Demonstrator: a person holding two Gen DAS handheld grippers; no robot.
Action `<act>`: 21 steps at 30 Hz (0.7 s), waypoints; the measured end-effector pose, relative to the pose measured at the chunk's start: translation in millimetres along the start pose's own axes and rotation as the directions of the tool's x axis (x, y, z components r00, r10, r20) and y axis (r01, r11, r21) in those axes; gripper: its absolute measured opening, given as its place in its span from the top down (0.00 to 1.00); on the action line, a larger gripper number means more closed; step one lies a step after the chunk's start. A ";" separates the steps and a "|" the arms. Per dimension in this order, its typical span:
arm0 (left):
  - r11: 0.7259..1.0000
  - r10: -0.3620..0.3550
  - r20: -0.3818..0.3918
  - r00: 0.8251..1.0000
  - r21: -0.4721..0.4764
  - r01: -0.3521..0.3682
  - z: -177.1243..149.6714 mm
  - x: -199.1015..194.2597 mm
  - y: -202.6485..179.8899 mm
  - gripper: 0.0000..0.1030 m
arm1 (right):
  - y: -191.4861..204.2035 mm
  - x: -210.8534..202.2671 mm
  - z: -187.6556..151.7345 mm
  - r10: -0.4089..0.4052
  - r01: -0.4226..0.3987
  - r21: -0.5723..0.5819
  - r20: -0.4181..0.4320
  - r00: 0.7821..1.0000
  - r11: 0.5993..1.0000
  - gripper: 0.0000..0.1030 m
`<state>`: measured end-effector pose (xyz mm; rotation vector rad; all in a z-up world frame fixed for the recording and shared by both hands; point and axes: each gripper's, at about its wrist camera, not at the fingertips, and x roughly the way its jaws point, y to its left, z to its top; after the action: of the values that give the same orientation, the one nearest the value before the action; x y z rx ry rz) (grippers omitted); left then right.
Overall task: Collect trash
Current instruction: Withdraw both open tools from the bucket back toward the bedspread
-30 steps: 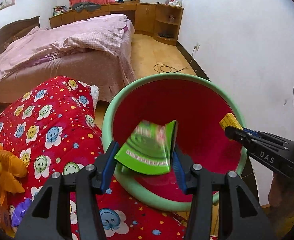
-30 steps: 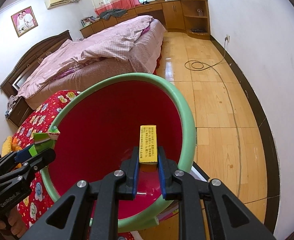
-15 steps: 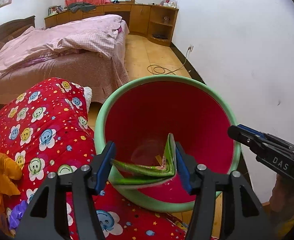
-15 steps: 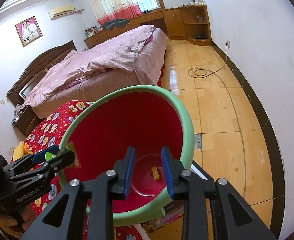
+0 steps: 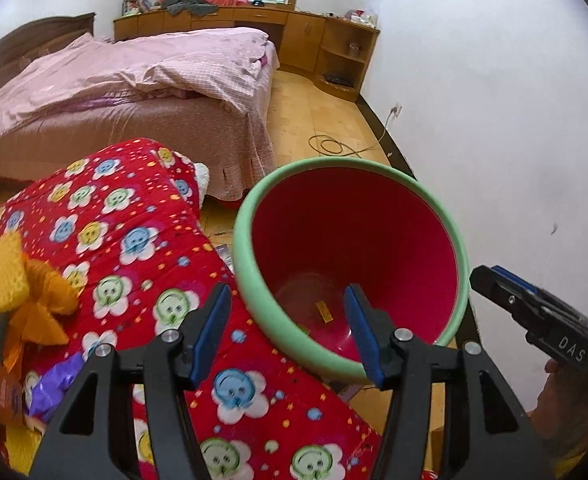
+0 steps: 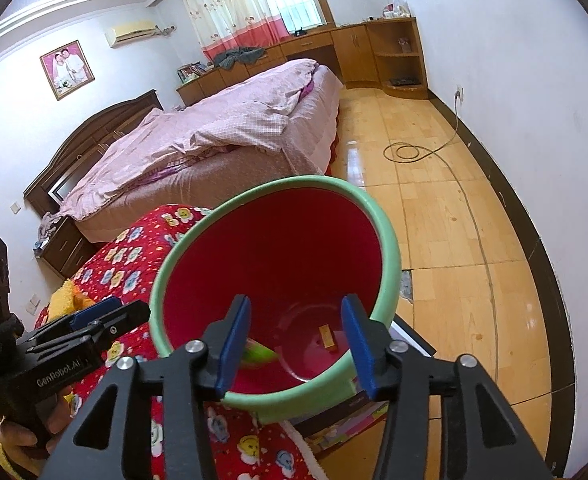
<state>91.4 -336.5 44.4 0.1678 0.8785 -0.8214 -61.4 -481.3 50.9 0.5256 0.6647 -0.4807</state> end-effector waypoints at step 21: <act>0.975 0.179 0.073 0.981 -0.143 -0.167 -50.2 -109.9 80.6 0.43 | 72.4 -34.8 -29.5 0.088 -0.087 -0.065 0.003 0.996 0.994 0.35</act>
<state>77.0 -195.9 77.9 0.0874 0.8238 -0.5993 -57.3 -399.8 76.5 0.4897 0.6469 -0.3770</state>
